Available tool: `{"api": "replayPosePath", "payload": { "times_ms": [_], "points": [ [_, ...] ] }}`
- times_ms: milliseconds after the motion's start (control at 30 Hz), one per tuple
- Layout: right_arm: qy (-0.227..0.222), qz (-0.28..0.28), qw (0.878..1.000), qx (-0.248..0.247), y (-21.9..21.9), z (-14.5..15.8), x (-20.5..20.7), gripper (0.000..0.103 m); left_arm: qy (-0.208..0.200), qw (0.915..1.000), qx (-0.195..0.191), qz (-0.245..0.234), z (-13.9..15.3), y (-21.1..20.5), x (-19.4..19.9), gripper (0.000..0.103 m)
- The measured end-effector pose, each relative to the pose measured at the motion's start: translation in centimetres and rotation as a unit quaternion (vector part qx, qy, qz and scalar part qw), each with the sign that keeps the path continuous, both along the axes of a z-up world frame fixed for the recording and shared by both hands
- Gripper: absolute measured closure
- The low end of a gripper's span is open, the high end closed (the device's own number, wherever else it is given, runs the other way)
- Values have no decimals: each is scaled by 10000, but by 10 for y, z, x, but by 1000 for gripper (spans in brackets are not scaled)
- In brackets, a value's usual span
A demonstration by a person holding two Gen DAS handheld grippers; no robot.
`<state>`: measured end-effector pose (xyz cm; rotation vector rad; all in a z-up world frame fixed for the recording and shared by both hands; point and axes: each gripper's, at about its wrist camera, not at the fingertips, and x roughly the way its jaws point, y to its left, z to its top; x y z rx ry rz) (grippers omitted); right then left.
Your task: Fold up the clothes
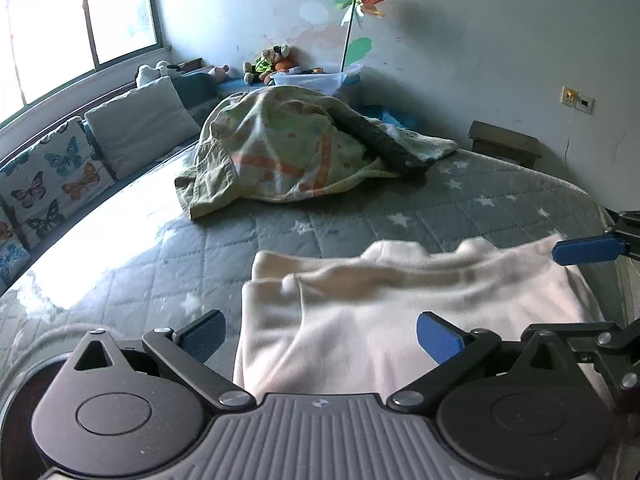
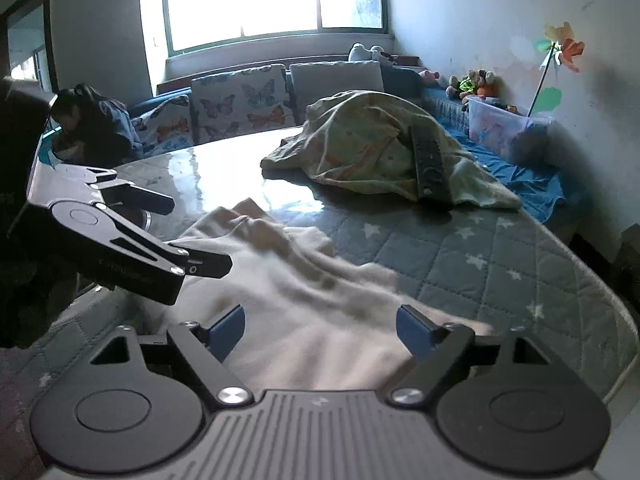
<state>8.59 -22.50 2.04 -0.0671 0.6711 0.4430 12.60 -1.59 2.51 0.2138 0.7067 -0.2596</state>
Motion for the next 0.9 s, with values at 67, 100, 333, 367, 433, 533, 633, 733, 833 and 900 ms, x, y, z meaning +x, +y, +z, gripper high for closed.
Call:
{"api": "replayPosePath", "payload": {
  "times_ms": [67, 100, 333, 367, 433, 533, 633, 733, 833, 900],
  "points": [
    [14, 42, 10000, 61, 0, -2, -6, 14, -10, 10000, 23, -2, -1, 0, -6, 0],
    [26, 72, 10000, 41, 2, -3, -8, 13, -14, 10000, 37, -3, -2, 0, -9, 0],
    [132, 96, 9998, -80, 5, -16, -13, 11, 64, 9997, 210, 60, -15, -2, -14, 0],
    [138, 100, 9998, -93, 5, -17, -14, 10, 85, 9997, 210, 69, -17, -2, -14, 0],
    [134, 113, 9998, -121, 6, -19, -15, 8, 100, 9997, 211, 78, -19, -2, -15, 0],
    [111, 146, 9997, -186, 6, -22, -16, 5, 97, 9997, 224, 83, -21, -2, -16, 0],
    [85, 170, 9995, -233, 5, -23, -18, 3, 63, 9997, 220, 94, -18, -2, -17, 0],
    [57, 177, 9995, -249, 2, -21, -22, 3, -56, 9996, 251, 119, -12, -1, -19, 0],
    [-11, 177, 9994, -310, -2, -21, -29, 3, -56, 9993, 335, 145, -13, 1, -18, 0],
    [-60, 178, 9991, -390, -5, -22, -35, 3, -7, 9993, 337, 165, -16, 4, -17, 0]
  ]
}}
